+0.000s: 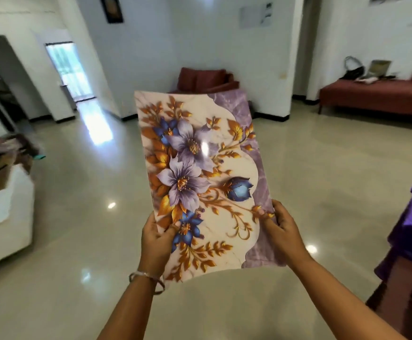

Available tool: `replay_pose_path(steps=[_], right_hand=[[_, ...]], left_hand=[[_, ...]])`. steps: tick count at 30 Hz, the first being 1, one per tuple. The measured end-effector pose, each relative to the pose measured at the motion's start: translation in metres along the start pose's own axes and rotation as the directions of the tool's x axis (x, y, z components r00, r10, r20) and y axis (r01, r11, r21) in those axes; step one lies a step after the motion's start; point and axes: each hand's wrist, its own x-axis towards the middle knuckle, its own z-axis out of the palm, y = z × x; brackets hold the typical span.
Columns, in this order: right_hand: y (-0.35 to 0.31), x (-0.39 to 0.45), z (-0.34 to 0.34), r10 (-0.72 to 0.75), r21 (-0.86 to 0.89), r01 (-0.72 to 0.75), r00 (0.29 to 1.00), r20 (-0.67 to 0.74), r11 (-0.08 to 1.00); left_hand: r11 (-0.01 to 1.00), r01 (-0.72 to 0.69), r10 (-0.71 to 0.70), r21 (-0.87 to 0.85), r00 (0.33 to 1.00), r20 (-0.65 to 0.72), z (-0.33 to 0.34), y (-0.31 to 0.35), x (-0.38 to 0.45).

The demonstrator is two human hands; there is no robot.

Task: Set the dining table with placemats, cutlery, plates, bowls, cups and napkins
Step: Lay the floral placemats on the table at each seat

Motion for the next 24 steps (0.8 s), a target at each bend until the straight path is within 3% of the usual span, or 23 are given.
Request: replay_pose_path(steps=[4,8,10,15,24], right_hand=[[0.015,0.059,-0.018,0.04,-0.027,-0.046,0.981,-0.19,0.999],[0.04,0.101,-0.064,0.05,-0.054,-0.079,0.908,-0.416,0.995],[0.043,0.111,-0.078,0.058,-0.066,-0.097,0.894,-0.443,0.993],[0.068,0.174,-0.172,0.039,-0.11,-0.144,0.762,-0.646,0.983],[0.073,0.273,-0.321,-0.027,-0.151,-0.198,0.519,-0.854,0.968]], left_hand=[[0.999,0.038,-0.039,0.006,0.983,0.18,0.06,-0.017,0.094],[0.998,0.054,-0.067,0.045,0.921,0.383,0.139,-0.042,0.165],[0.996,0.069,-0.086,0.056,0.906,0.415,0.165,-0.047,0.18],[0.994,0.091,-0.112,0.066,0.773,0.625,0.321,-0.077,0.239],[0.994,0.101,-0.084,0.031,0.579,0.811,0.555,-0.069,0.309]])
